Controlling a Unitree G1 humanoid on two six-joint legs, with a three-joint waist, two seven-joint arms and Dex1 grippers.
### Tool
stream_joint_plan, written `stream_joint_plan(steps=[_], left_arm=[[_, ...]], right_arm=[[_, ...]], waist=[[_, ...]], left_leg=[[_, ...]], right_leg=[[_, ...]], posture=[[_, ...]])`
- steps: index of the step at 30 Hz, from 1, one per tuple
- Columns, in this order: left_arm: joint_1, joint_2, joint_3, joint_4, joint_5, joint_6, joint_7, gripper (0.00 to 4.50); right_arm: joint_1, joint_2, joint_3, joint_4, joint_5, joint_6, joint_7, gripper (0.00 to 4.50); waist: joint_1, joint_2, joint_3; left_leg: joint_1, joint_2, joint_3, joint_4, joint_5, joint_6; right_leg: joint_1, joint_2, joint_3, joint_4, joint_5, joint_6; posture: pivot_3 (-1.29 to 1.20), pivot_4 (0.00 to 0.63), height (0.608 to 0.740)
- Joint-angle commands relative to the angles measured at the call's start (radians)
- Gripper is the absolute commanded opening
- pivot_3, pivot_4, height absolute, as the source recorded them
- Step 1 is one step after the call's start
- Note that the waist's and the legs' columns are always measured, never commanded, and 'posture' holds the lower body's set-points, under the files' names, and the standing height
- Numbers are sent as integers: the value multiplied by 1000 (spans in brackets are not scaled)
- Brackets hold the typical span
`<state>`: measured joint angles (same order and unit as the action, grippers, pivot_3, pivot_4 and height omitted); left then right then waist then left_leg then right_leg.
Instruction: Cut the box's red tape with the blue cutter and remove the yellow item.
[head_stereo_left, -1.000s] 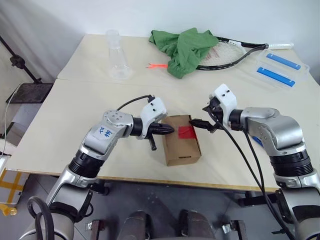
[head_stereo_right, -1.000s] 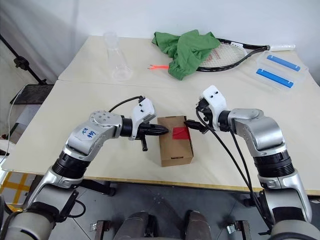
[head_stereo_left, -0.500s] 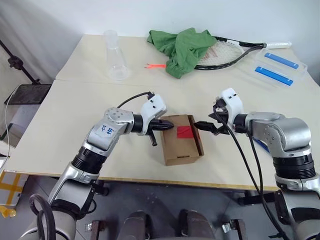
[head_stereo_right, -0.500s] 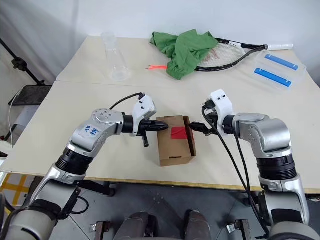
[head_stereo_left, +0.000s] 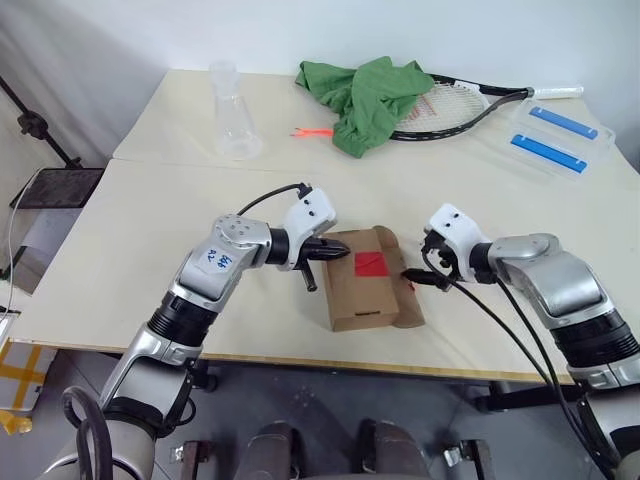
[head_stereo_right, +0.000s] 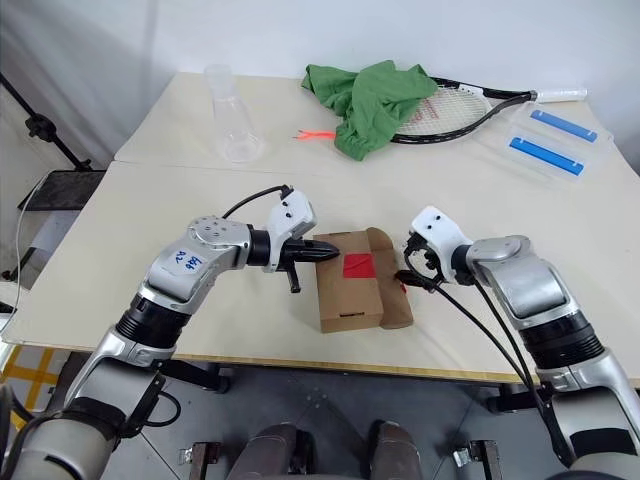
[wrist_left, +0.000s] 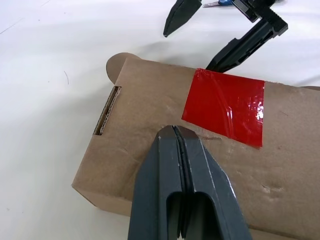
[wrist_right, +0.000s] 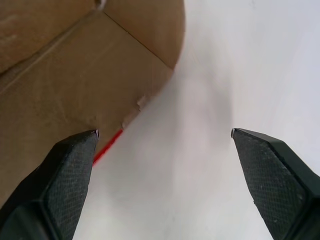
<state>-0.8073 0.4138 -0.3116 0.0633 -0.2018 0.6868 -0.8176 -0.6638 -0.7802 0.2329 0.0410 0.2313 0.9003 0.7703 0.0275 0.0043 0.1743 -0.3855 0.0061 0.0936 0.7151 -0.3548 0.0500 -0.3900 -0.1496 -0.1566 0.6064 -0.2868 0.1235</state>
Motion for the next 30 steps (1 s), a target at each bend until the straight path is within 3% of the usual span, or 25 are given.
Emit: stream_joint_plan(steps=[1, 5, 10, 27, 30], left_arm=[[24, 8, -13, 19, 29, 25, 8, 0], [19, 4, -17, 24, 32, 15, 1, 0], [12, -3, -21, 33, 37, 8, -7, 0], [20, -8, -40, 2, 41, -3, -12, 0], [24, -8, -37, -6, 44, 1, -12, 0]], right_arm=[[-44, -17, -173, 72, 108, 152, 41, 4431], [-135, 15, -293, 210, 276, 391, 139, 4431], [-174, 46, -241, 325, 304, 449, 192, 4431], [-364, 236, -8, 733, 162, 240, 428, 4431], [-378, 244, -9, 766, 134, 225, 440, 3797]], waist=[[0, 0, 0], [-5, 1, 1], [-7, 1, 1], [-33, 1, 0], [-37, 1, 0]], left_leg=[[-1, 0, 0, 0, 0, 0], [-2, 1, 1, -1, 0, 0], [-1, 2, 1, -1, 0, 0], [-1, 2, 2, -1, 0, 0], [0, 3, 2, -1, 0, -1]], right_leg=[[0, 0, 0, 0, 0, 0], [-2, 0, 0, 0, 0, 0], [-2, 1, 0, 0, 0, 0], [-2, 2, 0, 1, 0, 0], [-2, 2, 1, 1, 0, 0]], posture=[[0, 150, 740], [0, 150, 740], [0, 150, 740], [0, 150, 740], [0, 150, 740]])
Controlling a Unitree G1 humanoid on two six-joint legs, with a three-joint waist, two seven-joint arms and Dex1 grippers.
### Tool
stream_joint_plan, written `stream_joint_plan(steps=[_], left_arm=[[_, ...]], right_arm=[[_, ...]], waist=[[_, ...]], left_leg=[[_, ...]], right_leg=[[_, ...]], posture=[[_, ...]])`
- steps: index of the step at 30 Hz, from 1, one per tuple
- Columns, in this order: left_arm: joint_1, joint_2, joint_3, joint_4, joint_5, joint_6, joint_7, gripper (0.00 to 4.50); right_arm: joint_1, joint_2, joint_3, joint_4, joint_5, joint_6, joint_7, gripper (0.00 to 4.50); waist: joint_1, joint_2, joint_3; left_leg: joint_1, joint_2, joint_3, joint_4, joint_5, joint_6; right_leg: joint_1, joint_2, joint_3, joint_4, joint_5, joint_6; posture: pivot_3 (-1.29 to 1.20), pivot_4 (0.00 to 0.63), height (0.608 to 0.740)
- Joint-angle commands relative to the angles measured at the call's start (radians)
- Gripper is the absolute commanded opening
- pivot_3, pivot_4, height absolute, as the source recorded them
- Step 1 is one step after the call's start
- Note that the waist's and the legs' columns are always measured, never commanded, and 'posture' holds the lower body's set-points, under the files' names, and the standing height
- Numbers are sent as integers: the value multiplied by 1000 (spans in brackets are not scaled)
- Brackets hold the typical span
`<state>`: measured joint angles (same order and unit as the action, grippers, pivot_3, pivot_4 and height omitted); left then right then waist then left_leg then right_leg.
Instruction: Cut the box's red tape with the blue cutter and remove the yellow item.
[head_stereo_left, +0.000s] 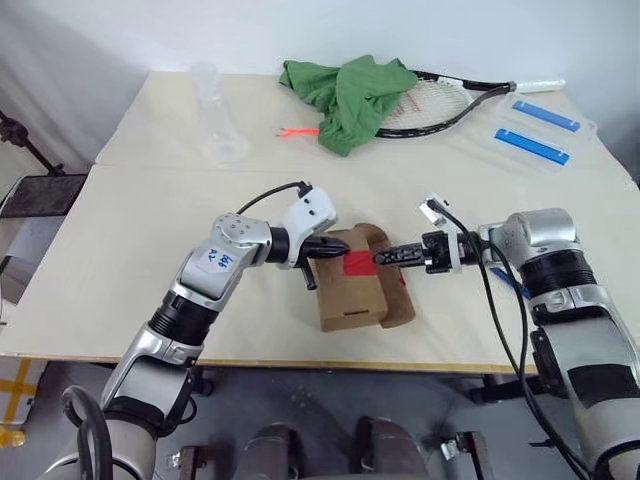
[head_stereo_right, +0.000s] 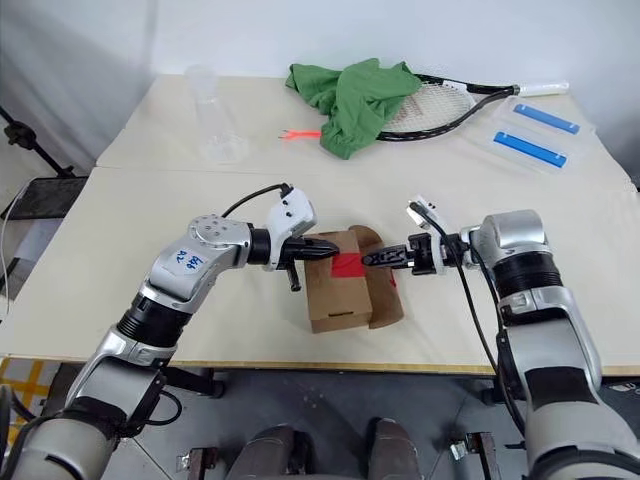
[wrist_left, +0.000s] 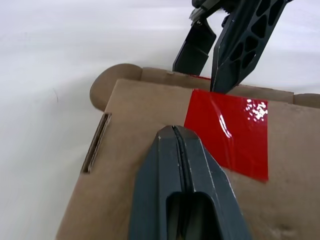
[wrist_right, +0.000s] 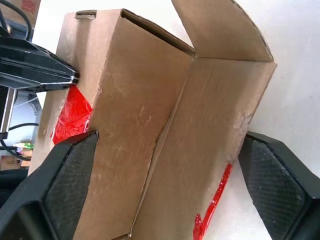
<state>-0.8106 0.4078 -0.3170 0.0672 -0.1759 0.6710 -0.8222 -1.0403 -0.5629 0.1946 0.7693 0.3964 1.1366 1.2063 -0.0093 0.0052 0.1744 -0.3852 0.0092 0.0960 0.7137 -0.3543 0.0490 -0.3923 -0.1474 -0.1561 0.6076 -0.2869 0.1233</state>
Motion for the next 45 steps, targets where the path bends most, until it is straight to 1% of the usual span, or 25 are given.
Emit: stream_joint_plan(steps=[1, 6, 8, 10, 11, 13, 16, 20, 22, 24, 27, 31, 35, 37, 39, 41, 43, 45], left_arm=[[31, 1, -30, -16, 19, 18, -8, 0], [47, 9, -26, -39, 22, 25, -10, 0], [57, 14, -23, -52, 20, 32, -10, 0], [65, 16, -22, -63, 19, 37, -9, 0], [68, 16, -22, -67, 20, 36, -9, 0], [71, 17, -21, -73, 20, 38, -8, 0], [76, 19, -21, -79, 22, 39, -9, 0], [81, 32, -29, -82, 33, 28, -13, 0], [84, 36, -29, -83, 34, 25, -14, 0], [87, 41, -28, -80, 37, 17, -13, 0], [83, 37, -26, -67, 42, 0, -9, 0], [69, 20, -20, -52, 39, -26, -5, 0], [53, 1, -4, -32, 37, -51, 6, 0], [45, -9, 2, -18, 37, -57, 9, 0], [41, -14, 0, -8, 41, -63, 8, 0], [38, -18, -3, 2, 45, -70, 6, 0], [38, -20, -5, 4, 46, -72, 4, 0], [37, -23, -7, 8, 48, -75, 4, 0]], right_arm=[[-3, 26, 25, 44, -37, -7, 4, 3513], [-2, 31, 2, 64, -59, -2, -5, 1678], [-7, 41, -48, 86, -53, 11, -62, 1038], [-4, 47, -80, 83, -46, 29, -100, 291], [-5, 53, -92, 81, -51, 45, -134, 30], [-10, 64, -110, 73, -67, 93, -207, 30], [-26, 71, -187, 45, -40, 178, -283, 30], [-19, 63, -251, -119, 0, 341, -359, 30], [-10, 59, -286, -234, 22, 433, -403, 30], [-6, 25, -287, -337, 97, 474, -454, 30], [0, -48, -261, -442, 240, 478, -555, 30], [-18, -130, -242, -514, 487, 478, -737, 30], [-19, -179, -239, -542, 719, 478, -946, 30], [-11, -193, -242, -553, 813, 478, -1037, 30], [10, -194, -255, -567, 872, 478, -1108, 30], [64, -153, -320, -653, 822, 478, -1133, 30], [128, -153, -317, -745, 731, 389, -1114, 30], [170, -158, -300, -754, 675, 348, -1084, 30]], waist=[[-1, 0, 0], [0, 0, 0], [0, 0, 0], [0, 0, 0], [0, 0, 0], [0, 0, 0], [0, 0, 0], [1, 0, 0], [7, 1, 0], [9, 2, 1], [15, 5, 3], [15, 5, 3], [12, 5, 3], [13, 5, 3], [15, 5, 3], [19, 4, 3], [24, 5, 3], [27, 5, 3]], left_leg=[[0, 0, 0, 0, 0, 0], [0, 0, -1, -1, 0, -1], [0, 0, -1, -2, 0, -1], [0, 0, -1, -2, 0, -1], [0, 0, -1, -2, 0, -1], [0, 0, -1, -1, 0, -1], [0, 0, 0, 0, 0, -1], [0, 0, 0, 0, 0, -1], [-1, 0, -1, -1, 0, -1], [-2, -1, -1, 0, 0, -1], [-3, -2, -2, -1, 0, -1], [-4, -3, -2, -1, 0, -1], [-3, -2, -1, -1, 0, -1], [-3, -2, -1, -1, 0, -1], [-4, -2, -1, -1, 0, 0], [-4, -2, -1, -1, 0, 0], [-4, -2, -1, -1, 0, 0], [-4, -2, -1, -1, 0, 0]], right_leg=[[0, 0, 0, 0, 0, 0], [-1, 0, 0, 0, 0, 0], [-1, 0, 0, 0, 0, 0], [-1, 0, 0, 0, 0, 0], [-1, 0, 0, 0, 0, 0], [0, 0, 0, 0, 0, 0], [0, 0, 0, 0, 0, 0], [-1, -1, 1, 0, 0, 0], [-1, -1, 1, 0, 0, 0], [-2, -1, 0, 0, 0, 0], [-3, -2, 0, 0, 0, 0], [-3, -2, 0, -1, 0, 0], [-2, -2, -1, -1, 0, 0], [-2, -2, -1, -1, 0, 0], [-2, -2, -1, -1, 0, 0], [-2, -2, -1, -1, 0, 0], [-2, -2, -1, -2, 0, 0], [-3, -2, -1, -2, 0, 0]], posture=[[0, 150, 740], [0, 150, 740], [0, 150, 740], [0, 150, 740], [0, 150, 740], [0, 150, 740], [0, 150, 740], [0, 150, 740], [0, 150, 740], [0, 150, 740], [0, 150, 740], [0, 150, 740], [0, 150, 740], [0, 150, 740], [0, 150, 740], [0, 150, 740], [0, 150, 740], [0, 150, 740]])
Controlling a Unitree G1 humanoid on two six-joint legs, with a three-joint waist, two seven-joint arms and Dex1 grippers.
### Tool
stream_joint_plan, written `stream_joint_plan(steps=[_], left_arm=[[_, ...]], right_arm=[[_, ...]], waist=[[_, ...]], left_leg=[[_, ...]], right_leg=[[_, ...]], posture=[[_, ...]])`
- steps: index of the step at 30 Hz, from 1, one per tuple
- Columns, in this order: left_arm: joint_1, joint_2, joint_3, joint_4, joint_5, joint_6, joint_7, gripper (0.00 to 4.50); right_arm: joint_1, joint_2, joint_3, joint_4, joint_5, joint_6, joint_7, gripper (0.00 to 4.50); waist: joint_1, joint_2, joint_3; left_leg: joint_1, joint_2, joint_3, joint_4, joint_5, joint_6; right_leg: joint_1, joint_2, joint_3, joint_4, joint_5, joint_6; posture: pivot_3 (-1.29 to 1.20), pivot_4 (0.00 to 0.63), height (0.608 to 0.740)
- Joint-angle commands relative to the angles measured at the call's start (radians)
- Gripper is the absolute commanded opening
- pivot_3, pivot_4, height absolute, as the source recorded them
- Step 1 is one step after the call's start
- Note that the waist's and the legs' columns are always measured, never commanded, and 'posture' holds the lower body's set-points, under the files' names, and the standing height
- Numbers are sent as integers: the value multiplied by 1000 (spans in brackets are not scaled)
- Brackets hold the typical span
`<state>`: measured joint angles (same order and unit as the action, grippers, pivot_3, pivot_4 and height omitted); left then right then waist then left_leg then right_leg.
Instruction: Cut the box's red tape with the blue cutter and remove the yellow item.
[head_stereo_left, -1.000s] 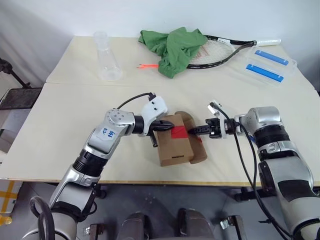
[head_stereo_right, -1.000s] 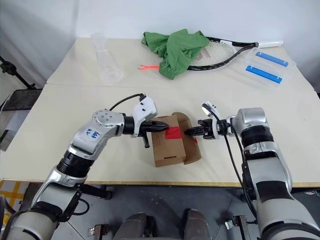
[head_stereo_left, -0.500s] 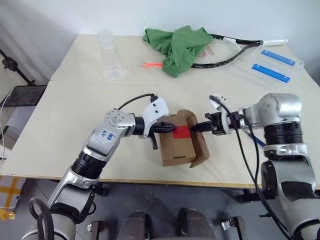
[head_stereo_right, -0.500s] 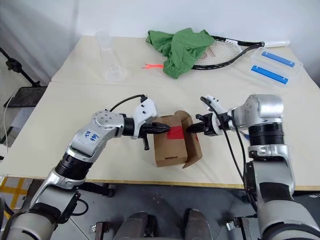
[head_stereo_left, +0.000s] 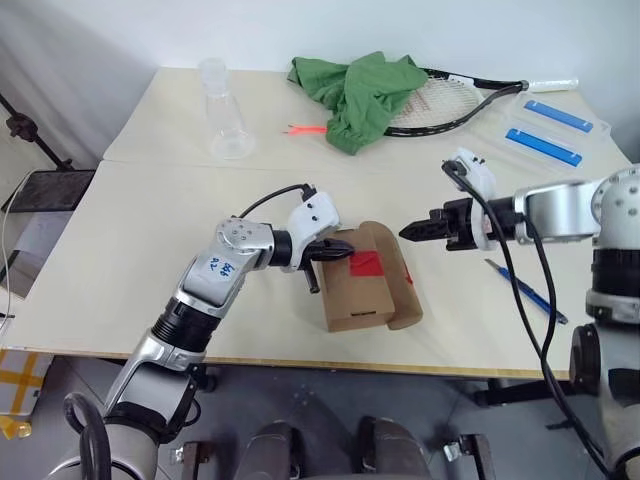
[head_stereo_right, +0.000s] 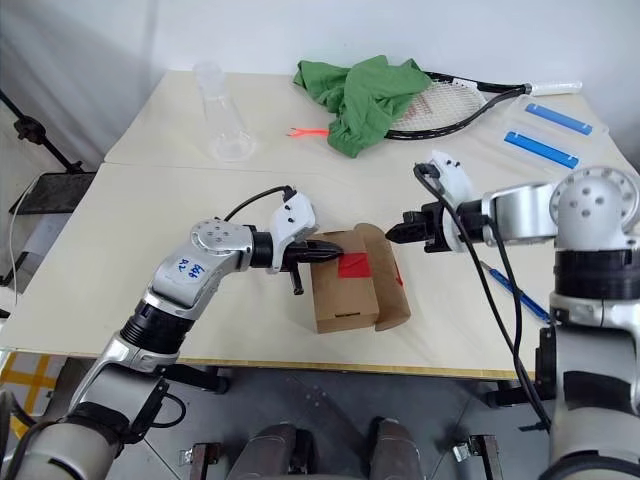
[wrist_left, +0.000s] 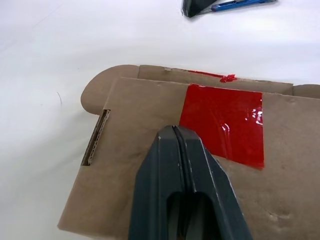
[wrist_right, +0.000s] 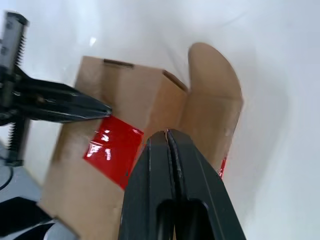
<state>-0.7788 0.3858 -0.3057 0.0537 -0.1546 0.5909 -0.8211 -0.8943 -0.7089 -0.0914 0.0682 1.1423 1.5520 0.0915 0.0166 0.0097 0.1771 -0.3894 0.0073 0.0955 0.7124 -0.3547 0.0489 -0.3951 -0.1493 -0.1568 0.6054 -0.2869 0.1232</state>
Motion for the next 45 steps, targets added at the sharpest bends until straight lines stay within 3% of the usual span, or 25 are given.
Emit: stream_joint_plan(steps=[1, 6, 13, 23, 26, 35, 45], left_arm=[[6, -3, -19, 22, 27, 5, 3, 0], [3, -8, -23, 18, 31, 8, 0, 0], [-1, -10, -22, 17, 35, 12, -1, 0], [-1, -3, -20, 5, 41, 23, -7, 0], [2, -1, -18, -2, 42, 28, -6, 0], [18, 10, -13, -29, 42, 46, -3, 0], [37, 13, -14, -57, 41, 54, 2, 0]], right_arm=[[42, -4, -19, -17, -85, -71, 55, 210], [67, 21, -20, 151, -153, -127, 219, 1562], [23, 35, 40, 362, -245, -133, 456, 3947], [-94, 93, 259, 702, -491, -301, 883, 3947], [-119, 114, 302, 770, -564, -332, 954, 3345], [-167, 140, 321, 847, -664, -342, 1137, 206], [-190, 140, 271, 782, -687, -257, 1147, 57]], waist=[[2, 0, 0], [5, 0, 0], [6, 0, 0], [-1, 0, 0], [-12, 0, 0], [-19, 0, 0], [-18, 0, 0]], left_leg=[[0, 0, 1, 0, 0, 0], [0, 0, 1, 0, 0, 0], [0, 0, 1, 0, 0, 1], [1, 0, 1, 0, 0, 1], [2, 1, 1, 0, 0, 1], [2, 1, 0, 0, 0, 0], [2, 0, -1, 0, 0, 0]], right_leg=[[0, 0, 0, 0, 0, 0], [0, 0, 0, 0, 0, 0], [0, 0, 0, 0, 0, 0], [0, 1, 0, 0, 0, 0], [1, 1, 0, 1, 0, 0], [1, 1, 0, 1, 0, 0], [1, 1, 0, 1, 0, 0]], posture=[[0, 150, 740], [0, 150, 740], [0, 150, 740], [0, 150, 740], [0, 150, 740], [0, 150, 740], [0, 150, 740]])
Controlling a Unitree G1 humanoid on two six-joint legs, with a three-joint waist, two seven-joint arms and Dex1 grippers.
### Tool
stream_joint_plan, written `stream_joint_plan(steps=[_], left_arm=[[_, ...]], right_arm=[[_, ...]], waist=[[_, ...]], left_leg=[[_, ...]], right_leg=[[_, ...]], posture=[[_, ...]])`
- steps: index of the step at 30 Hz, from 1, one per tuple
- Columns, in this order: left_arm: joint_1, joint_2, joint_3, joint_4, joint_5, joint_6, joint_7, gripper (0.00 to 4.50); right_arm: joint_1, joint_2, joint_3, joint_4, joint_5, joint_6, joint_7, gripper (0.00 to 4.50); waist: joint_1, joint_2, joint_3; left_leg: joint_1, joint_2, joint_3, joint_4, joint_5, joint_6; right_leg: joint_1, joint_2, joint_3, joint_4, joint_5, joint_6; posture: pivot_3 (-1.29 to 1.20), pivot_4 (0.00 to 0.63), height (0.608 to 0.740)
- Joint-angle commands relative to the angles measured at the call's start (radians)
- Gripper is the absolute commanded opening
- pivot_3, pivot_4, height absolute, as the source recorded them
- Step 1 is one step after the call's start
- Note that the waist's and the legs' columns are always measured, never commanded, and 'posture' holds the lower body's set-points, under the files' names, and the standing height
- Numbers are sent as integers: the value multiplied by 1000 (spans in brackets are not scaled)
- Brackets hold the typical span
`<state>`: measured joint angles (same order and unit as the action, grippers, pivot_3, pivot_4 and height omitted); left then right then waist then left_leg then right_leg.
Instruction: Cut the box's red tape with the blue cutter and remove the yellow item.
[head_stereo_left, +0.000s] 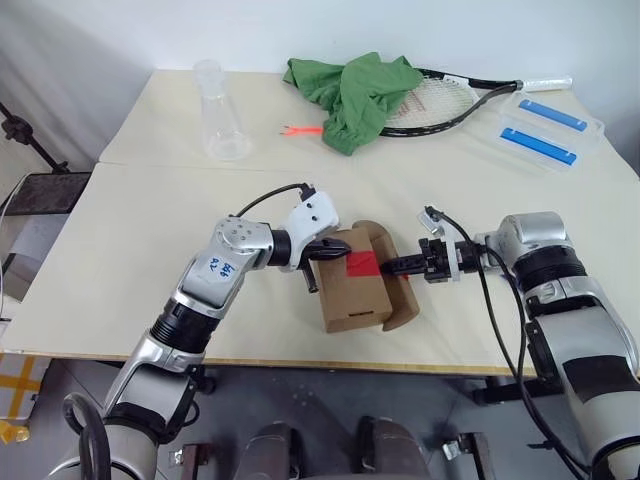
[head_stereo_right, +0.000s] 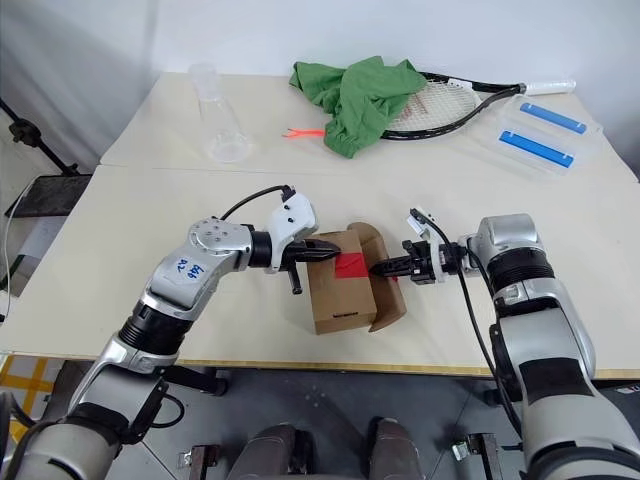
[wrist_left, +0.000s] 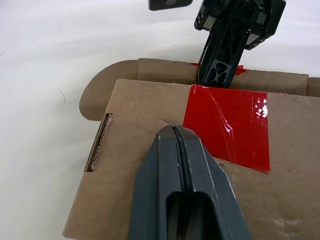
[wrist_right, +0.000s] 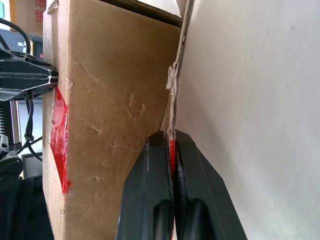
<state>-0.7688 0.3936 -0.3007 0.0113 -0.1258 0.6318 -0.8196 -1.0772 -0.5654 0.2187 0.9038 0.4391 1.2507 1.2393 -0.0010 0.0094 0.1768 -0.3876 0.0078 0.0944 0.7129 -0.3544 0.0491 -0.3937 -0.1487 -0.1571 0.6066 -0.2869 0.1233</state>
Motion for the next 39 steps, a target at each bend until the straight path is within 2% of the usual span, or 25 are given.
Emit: stream_joint_plan(steps=[1, 8, 13, 17, 23, 32, 37, 39], left_arm=[[28, 5, -18, -16, 12, 13, 1, 0], [35, -5, -2, -19, 12, -13, 19, 0], [31, -22, 20, -7, 8, -48, 39, 0], [24, -32, 40, -8, -2, -72, 40, 0], [27, -23, 41, -19, 1, -71, 24, 0], [34, -14, 22, -24, 22, -78, 18, 0], [42, -21, 18, -30, 28, -73, 29, 0], [39, -22, 26, -29, 28, -74, 38, 0]], right_arm=[[-8, -7, -54, -85, 23, 68, -20, 57], [25, 9, -226, -384, 50, 312, -272, 57], [56, 8, -293, -529, 187, 364, -423, 57], [67, -31, -317, -626, 413, 364, -625, 57], [49, -104, -354, -669, 755, 364, -962, 57], [-8, -203, -335, -669, 1158, 364, -1356, 57], [-18, -297, -233, -721, 1452, 252, -1569, 57], [-23, -340, -177, -754, 1521, 208, -1630, 57]], waist=[[0, 0, 0], [2, 2, 1], [3, 2, 2], [1, 3, 3], [3, 3, 3], [8, 3, 3], [19, 2, 4], [23, 0, 6]], left_leg=[[0, 0, 0, 0, 0, 0], [-2, 0, 0, 0, 0, 0], [-2, -1, 0, 0, 0, 0], [-3, -1, 0, 0, 0, 0], [-3, -1, 0, -1, 0, 0], [-3, -1, 1, -1, 0, 0], [-3, 0, 1, -2, 0, 0], [-4, 0, 1, -2, 0, 0]], right_leg=[[0, 0, 0, 0, 0, 0], [-2, 0, 0, 0, 0, 0], [-2, 0, 0, 0, 0, 0], [-3, 0, 0, 0, 0, 0], [-3, -1, 0, 0, 0, 0], [-3, -1, 0, -1, 0, 0], [-3, -1, 0, -2, 0, 0], [-3, 0, -1, -3, 0, 0]], posture=[[0, 150, 740], [0, 150, 740], [0, 150, 740], [0, 150, 740], [0, 150, 740], [0, 150, 740], [0, 150, 740], [0, 150, 740]])
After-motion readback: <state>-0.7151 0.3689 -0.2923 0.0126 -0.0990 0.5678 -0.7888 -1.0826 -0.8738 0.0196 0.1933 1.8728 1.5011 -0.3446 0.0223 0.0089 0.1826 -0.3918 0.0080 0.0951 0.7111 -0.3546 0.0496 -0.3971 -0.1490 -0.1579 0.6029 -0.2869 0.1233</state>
